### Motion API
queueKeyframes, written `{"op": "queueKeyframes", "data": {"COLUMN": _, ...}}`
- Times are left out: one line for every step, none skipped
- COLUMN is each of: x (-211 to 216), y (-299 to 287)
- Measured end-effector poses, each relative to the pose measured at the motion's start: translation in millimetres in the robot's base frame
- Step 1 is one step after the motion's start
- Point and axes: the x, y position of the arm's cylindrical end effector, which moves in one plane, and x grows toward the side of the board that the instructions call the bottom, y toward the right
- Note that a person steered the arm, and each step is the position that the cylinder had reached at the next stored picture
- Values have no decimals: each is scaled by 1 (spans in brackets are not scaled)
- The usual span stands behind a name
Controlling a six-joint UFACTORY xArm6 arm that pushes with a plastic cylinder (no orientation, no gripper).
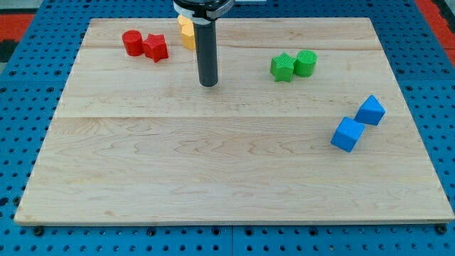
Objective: Place your arm at the top center of the board
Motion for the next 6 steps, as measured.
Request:
{"op": "queueKeyframes", "data": {"x": -6, "y": 0}}
{"op": "queueKeyframes", "data": {"x": -37, "y": 1}}
{"op": "queueKeyframes", "data": {"x": -71, "y": 47}}
{"op": "queueKeyframes", "data": {"x": -107, "y": 51}}
{"op": "queueKeyframes", "data": {"x": -128, "y": 51}}
{"op": "queueKeyframes", "data": {"x": -176, "y": 51}}
